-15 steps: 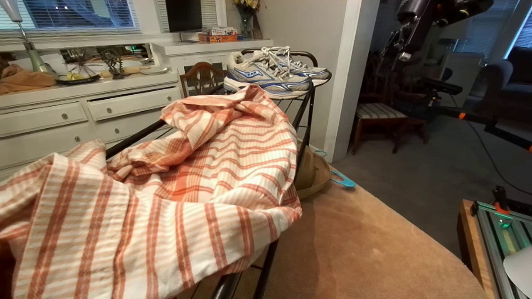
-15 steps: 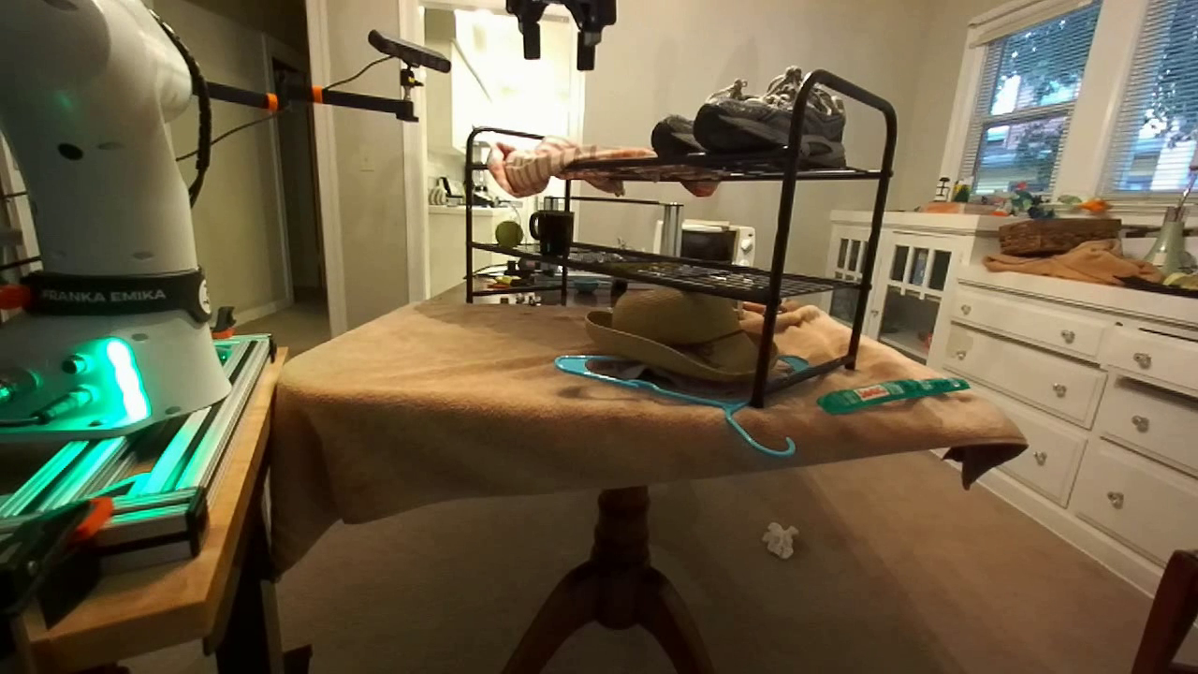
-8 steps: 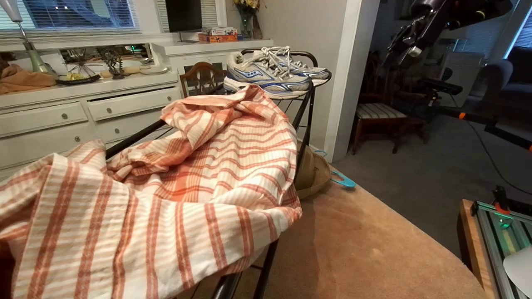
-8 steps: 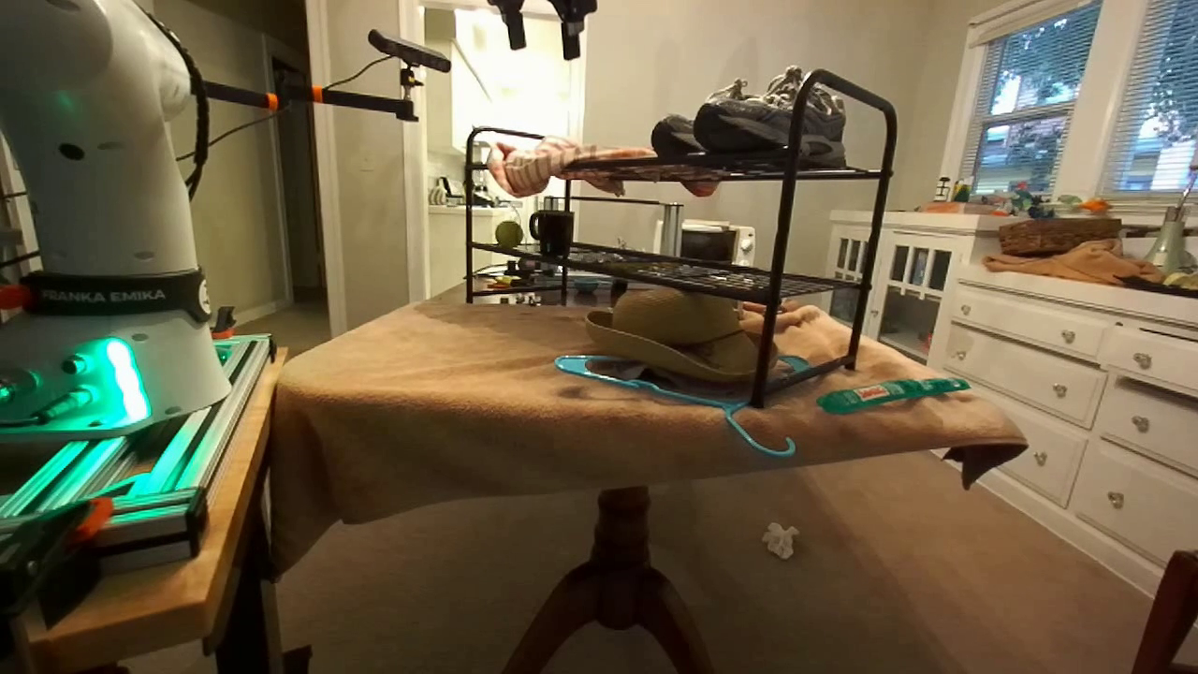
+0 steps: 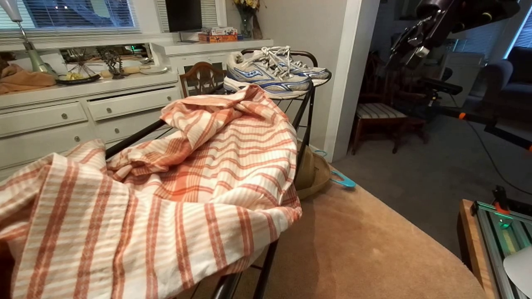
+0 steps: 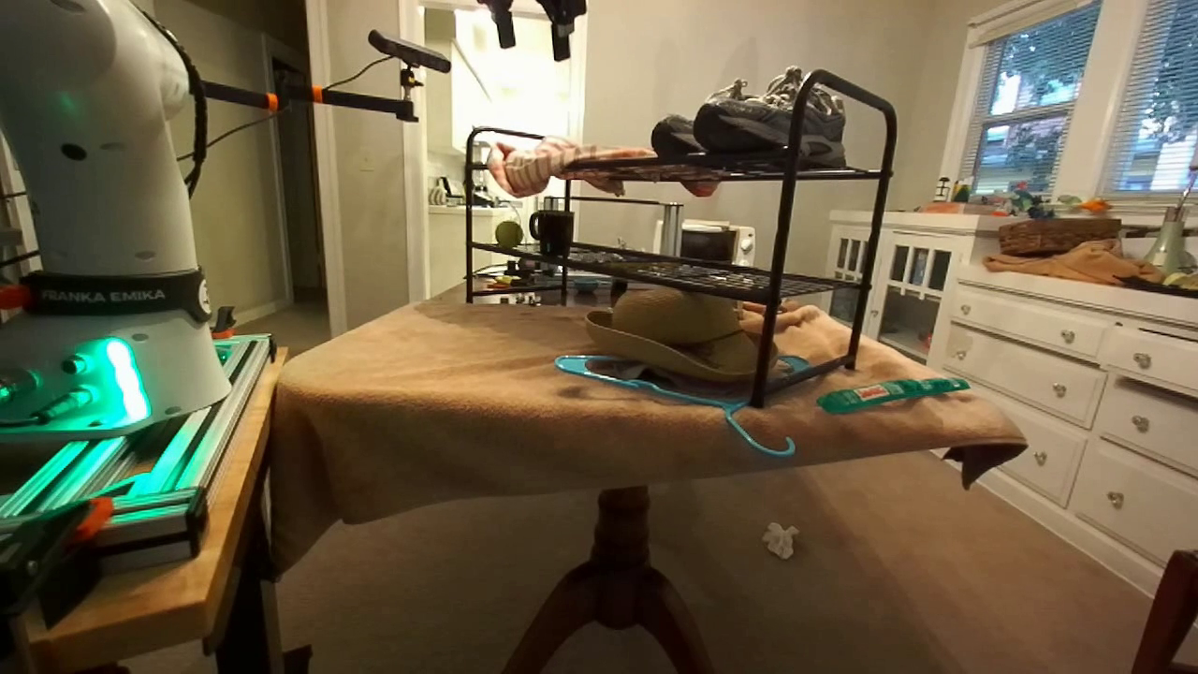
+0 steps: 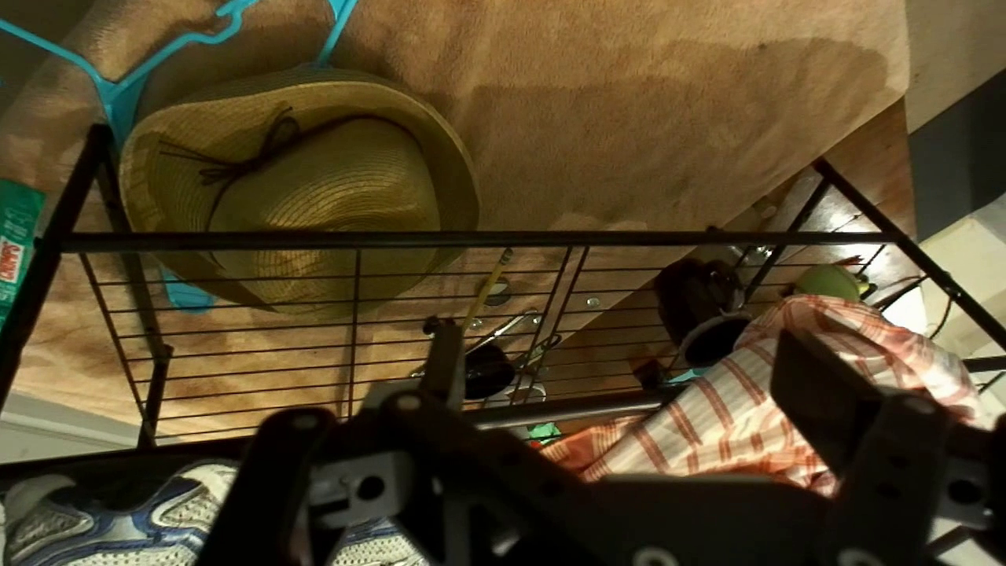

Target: Move the brown mug to the topmost shelf.

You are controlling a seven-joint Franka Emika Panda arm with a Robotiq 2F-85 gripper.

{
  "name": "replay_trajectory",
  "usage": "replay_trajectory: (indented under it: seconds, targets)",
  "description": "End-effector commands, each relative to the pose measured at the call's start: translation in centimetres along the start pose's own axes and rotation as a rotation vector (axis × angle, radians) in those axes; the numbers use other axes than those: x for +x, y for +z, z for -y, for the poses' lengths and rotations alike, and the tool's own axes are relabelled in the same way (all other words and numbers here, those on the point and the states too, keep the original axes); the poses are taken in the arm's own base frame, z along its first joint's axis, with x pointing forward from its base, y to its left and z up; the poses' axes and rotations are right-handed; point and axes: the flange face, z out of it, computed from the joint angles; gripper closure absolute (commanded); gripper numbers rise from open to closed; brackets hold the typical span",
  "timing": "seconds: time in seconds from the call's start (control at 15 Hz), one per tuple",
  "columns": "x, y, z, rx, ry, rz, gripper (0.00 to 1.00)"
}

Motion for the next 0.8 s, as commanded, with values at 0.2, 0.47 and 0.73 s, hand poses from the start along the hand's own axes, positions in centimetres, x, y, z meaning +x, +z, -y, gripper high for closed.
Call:
replay_trajectory:
  seconds: [0.2,0.47,0.73]
  targets:
    - [-0.3,5.3,6.4,0.068,-0.102,0.060,0.00]
    - [-1.0,8.7,9.9,0.103,-0.128,0.090,0.00]
    - [-1.3,11.4,11.9,0.078,-0.096,0.045,0.00]
